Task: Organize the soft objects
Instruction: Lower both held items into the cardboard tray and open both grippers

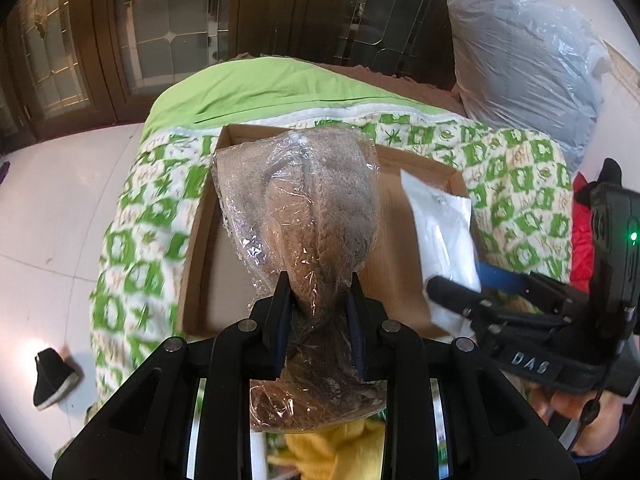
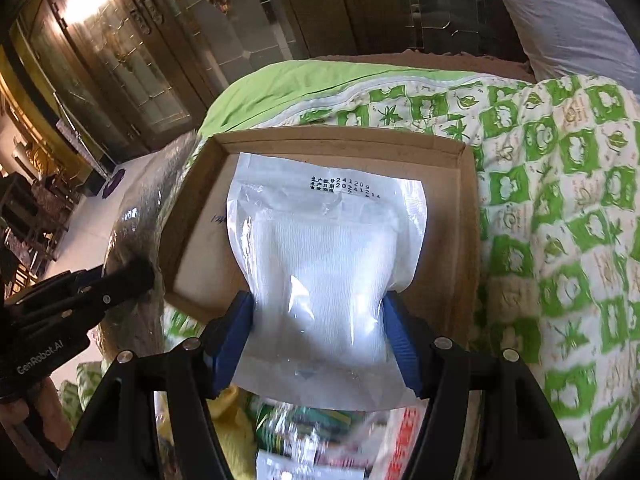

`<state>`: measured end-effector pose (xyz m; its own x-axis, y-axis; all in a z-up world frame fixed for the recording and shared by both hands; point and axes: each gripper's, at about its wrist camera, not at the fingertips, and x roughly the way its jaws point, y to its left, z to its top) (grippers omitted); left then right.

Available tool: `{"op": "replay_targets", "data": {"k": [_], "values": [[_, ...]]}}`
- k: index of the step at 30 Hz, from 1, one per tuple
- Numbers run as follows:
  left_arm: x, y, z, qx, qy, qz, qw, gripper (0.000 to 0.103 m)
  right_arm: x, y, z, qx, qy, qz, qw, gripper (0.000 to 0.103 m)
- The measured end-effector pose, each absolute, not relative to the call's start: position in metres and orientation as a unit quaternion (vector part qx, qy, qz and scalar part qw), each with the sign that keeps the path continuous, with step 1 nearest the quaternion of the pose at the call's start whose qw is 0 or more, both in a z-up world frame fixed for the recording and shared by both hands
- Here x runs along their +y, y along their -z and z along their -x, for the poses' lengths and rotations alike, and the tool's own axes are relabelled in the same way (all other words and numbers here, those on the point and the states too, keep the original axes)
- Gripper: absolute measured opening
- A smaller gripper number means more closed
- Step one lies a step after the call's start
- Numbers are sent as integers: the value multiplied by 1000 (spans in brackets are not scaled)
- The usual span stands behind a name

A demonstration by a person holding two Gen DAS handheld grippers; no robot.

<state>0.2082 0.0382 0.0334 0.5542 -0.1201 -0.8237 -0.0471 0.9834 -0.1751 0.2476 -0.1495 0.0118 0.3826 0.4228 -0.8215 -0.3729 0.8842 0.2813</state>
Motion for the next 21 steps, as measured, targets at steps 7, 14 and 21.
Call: {"op": "replay_targets", "data": {"k": [7,14,21], "values": [[41,-5,-248,483,10,85,871,24,-142,14,-274,509,-224,-20,831,66],[45,25,-266,497,-1,87,863,24,-135,28,-285,512,-217,5,831,66],[39,31,-264,495,-7,62,867,41,-124,33,-281,508,-214,47,833,68]]}}
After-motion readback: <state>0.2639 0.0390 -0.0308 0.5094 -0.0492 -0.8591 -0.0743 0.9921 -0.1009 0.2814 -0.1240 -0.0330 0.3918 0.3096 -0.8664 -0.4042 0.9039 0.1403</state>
